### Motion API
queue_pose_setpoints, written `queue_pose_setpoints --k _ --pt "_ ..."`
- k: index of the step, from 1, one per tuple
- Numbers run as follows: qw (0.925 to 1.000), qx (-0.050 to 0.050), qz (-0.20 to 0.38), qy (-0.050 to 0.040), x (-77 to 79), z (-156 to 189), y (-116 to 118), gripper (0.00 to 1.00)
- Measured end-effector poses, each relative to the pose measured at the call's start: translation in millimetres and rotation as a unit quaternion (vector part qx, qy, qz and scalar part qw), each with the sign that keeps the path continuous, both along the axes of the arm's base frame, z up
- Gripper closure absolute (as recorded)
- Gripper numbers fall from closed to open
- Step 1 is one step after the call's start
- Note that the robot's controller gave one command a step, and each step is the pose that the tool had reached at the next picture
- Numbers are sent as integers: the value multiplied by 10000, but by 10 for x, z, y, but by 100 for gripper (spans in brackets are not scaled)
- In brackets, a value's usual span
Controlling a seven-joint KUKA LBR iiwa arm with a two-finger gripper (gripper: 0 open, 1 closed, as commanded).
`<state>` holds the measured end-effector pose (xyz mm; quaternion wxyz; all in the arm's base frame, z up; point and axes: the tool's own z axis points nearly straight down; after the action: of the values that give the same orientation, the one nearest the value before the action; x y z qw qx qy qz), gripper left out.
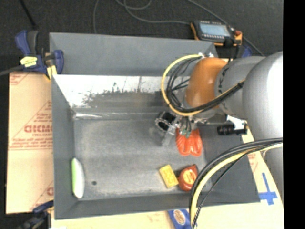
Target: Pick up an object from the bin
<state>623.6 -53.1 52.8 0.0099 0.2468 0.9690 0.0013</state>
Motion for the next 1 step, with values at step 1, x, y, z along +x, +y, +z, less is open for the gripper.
queue_pose_setpoints --k 1 --pt "10000 5 -52 23 -21 12 10 100"
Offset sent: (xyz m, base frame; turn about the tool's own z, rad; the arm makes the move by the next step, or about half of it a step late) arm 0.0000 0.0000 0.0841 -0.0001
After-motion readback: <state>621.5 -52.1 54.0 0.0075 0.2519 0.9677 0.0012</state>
